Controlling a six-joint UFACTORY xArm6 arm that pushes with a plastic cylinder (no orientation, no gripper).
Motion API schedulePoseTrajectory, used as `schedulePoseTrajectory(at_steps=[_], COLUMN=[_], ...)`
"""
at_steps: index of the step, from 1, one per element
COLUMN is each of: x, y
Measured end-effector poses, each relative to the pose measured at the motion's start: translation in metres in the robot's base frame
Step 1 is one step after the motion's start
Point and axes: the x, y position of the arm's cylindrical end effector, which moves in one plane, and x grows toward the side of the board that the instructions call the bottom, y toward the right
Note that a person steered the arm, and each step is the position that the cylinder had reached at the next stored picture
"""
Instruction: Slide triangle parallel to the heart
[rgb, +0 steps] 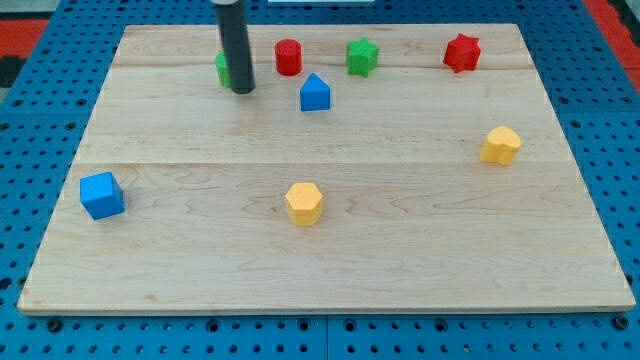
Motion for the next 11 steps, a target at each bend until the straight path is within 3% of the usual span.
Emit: schedulePoseTrajectory(at_steps=[1,2,3,4,7,8,9,10,11], x=[-0.011,-0.029,-0.006,-0.005,-0.022,-0.016,0.010,0.071,0.086], y=[-0.029,-0.017,-0.024,0.020,0.005,0.074,0.140,0.140,0.157])
